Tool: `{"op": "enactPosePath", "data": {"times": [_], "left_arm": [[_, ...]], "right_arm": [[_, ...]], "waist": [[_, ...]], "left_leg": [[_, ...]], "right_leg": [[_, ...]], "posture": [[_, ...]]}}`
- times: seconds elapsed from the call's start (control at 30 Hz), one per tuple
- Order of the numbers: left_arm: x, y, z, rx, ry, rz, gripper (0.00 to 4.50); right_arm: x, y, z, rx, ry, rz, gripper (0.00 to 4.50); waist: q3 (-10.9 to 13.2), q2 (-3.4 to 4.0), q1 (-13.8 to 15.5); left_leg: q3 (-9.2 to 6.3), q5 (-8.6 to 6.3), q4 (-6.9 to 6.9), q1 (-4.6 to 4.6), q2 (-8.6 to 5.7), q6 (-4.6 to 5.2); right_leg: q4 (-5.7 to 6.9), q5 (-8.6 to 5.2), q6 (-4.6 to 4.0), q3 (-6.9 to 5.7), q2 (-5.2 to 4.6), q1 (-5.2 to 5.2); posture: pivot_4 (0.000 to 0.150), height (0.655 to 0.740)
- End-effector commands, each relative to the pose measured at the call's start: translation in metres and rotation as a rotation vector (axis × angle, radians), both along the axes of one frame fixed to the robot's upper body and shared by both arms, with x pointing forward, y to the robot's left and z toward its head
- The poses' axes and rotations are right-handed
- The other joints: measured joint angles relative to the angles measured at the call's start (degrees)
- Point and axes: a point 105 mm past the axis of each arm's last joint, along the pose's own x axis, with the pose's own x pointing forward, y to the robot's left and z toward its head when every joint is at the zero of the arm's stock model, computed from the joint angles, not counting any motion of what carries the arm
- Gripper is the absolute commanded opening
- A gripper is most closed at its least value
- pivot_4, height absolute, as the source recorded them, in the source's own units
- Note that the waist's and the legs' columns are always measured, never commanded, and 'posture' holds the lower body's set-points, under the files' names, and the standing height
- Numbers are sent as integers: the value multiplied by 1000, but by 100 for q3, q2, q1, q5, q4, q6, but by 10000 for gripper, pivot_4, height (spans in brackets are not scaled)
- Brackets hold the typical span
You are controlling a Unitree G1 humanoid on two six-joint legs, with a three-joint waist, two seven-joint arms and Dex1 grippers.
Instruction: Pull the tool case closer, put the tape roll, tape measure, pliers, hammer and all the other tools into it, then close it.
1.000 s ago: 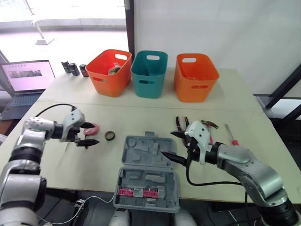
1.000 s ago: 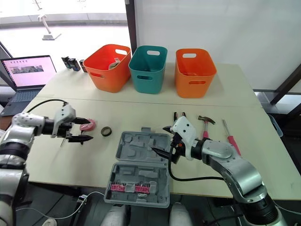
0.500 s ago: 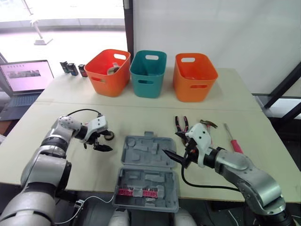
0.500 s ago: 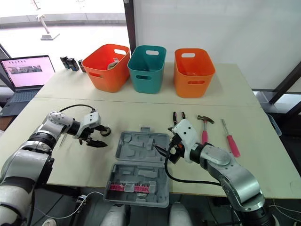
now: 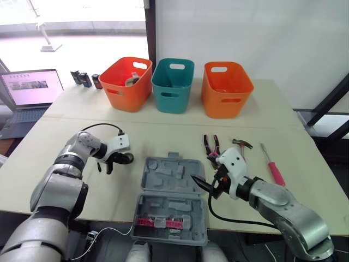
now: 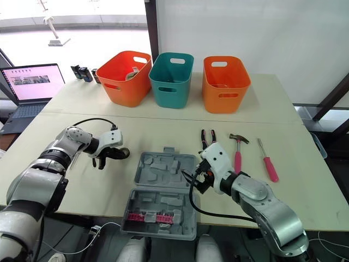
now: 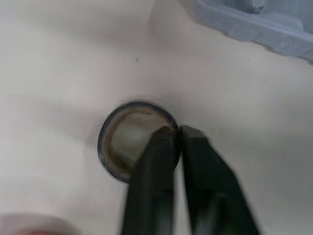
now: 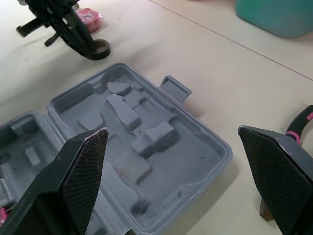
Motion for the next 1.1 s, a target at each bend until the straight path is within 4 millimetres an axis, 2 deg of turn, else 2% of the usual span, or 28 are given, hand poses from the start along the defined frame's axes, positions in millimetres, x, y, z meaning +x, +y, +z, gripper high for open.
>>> {"op": "enactPosePath", "data": {"times": [0.03,0.2,0.37,0.53,0.77,1.1], "left_arm": [[5,-1,15,-7,-41,-23,732],[7,-4,21,-20,-53,-37,732],[6,-26,51,-124,-42,-154,732],[-5,-54,61,-132,24,-354,732],[-9,-80,47,-143,55,-416,732],[-15,-76,25,-80,117,-411,732]], "right_arm": [[-4,5,9,12,-42,15,45000],[-3,6,7,10,-40,15,45000],[-2,5,6,6,-36,3,45000],[-1,7,3,7,-34,-4,45000],[-1,9,3,10,-39,-32,45000],[-5,-1,3,-5,-42,-94,45000]], "waist": [[0,0,3],[0,0,2],[3,-5,24],[3,-5,10],[4,-6,-28],[4,-6,-5]], "left_leg": [[0,0,0,0,0,0],[0,0,0,0,0,0],[0,1,0,-1,0,-1],[0,1,0,-1,0,-2],[0,2,1,0,0,-1],[-1,3,3,0,0,0]], "right_leg": [[0,0,0,0,0,0],[0,0,0,0,0,0],[0,0,0,0,0,1],[0,0,0,0,0,2],[1,0,0,0,0,2],[4,0,0,0,0,2]], "posture": [[1500,7400],[1500,7400],[1500,7400],[1500,7400],[1500,7400],[1500,7400]]}}
